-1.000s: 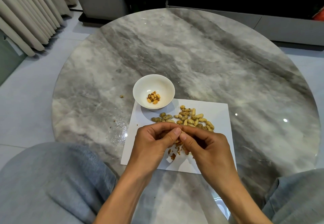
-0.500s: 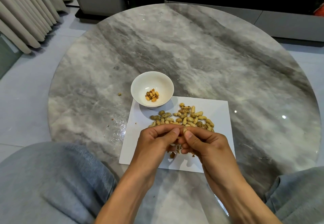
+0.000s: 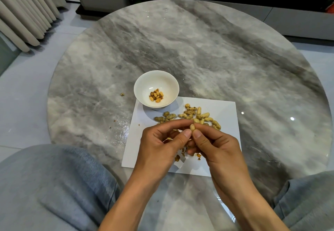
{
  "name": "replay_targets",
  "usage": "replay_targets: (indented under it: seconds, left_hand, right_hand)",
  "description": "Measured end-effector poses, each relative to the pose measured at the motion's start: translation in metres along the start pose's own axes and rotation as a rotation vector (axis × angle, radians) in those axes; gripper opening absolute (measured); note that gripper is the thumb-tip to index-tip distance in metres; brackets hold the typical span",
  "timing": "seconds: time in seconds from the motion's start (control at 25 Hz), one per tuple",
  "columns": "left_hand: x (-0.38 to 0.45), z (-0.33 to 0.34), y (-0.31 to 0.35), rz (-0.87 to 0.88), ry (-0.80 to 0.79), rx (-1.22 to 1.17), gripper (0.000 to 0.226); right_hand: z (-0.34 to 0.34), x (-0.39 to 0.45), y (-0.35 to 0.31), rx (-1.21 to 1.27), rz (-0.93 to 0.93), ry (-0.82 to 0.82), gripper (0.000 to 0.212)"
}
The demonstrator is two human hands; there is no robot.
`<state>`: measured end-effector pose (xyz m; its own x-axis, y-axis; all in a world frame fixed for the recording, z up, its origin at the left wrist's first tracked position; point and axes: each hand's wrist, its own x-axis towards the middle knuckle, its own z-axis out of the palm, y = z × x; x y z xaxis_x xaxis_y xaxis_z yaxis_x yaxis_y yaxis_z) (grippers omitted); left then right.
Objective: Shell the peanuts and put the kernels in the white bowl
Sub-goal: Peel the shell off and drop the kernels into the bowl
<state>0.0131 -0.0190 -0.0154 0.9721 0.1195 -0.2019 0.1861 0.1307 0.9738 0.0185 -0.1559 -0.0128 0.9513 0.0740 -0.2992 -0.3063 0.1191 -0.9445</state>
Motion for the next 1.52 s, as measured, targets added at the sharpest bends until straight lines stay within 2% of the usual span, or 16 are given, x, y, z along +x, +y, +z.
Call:
replay_targets:
  seconds: [0.32,0.4,0.48,0.6,0.76,1.04,1.16,1.24,1.36,1.44,1.52]
  left_hand:
    - [0.001,0.0,-0.003,-0.061,-0.036,-0.121,0.023]
    - [0.001,0.004,-0.003,-0.129,-0.053,-0.231,0.022]
    - [0.0,0.011,-0.006,-0.197,-0.086,-0.297,0.035]
    - [-0.004,0.024,-0.013,-0.249,-0.104,-0.349,0.03]
    - [-0.006,0.033,-0.019,-0.149,-0.045,-0.359,0.033]
    - [-0.002,0.047,-0.021,-0.095,0.07,-0.351,0.034]
    - [0.0,0.047,-0.02,-0.094,0.077,-0.323,0.032]
    - [0.003,0.041,-0.014,-0.092,0.009,-0.289,0.03]
    - [0.004,0.027,0.0,-0.057,-0.111,-0.205,0.031]
    - [0.0,0.017,0.007,0.027,-0.075,-0.044,0.024]
    - [-0.005,0.012,0.01,0.153,-0.031,0.17,0.029]
  right_hand:
    - [0.001,0.004,-0.002,0.051,0.049,-0.059,0.021]
    - [0.002,0.004,-0.001,0.021,0.008,-0.045,0.021]
    - [0.008,0.003,0.002,-0.026,-0.044,-0.026,0.022]
    - [0.017,0.001,0.011,-0.094,-0.08,0.052,0.029]
    - [0.021,0.002,0.018,-0.035,-0.132,0.083,0.034]
    - [0.021,0.007,0.027,0.058,-0.115,0.106,0.019]
    - [0.02,0.007,0.024,0.077,-0.092,0.087,0.018]
    - [0.022,0.006,0.015,0.139,-0.036,0.068,0.014]
    - [0.013,0.003,-0.006,0.179,-0.007,-0.004,0.022]
    - [0.0,0.001,-0.017,0.123,0.001,-0.037,0.028]
    - [-0.009,-0.001,-0.023,0.043,0.015,-0.059,0.027]
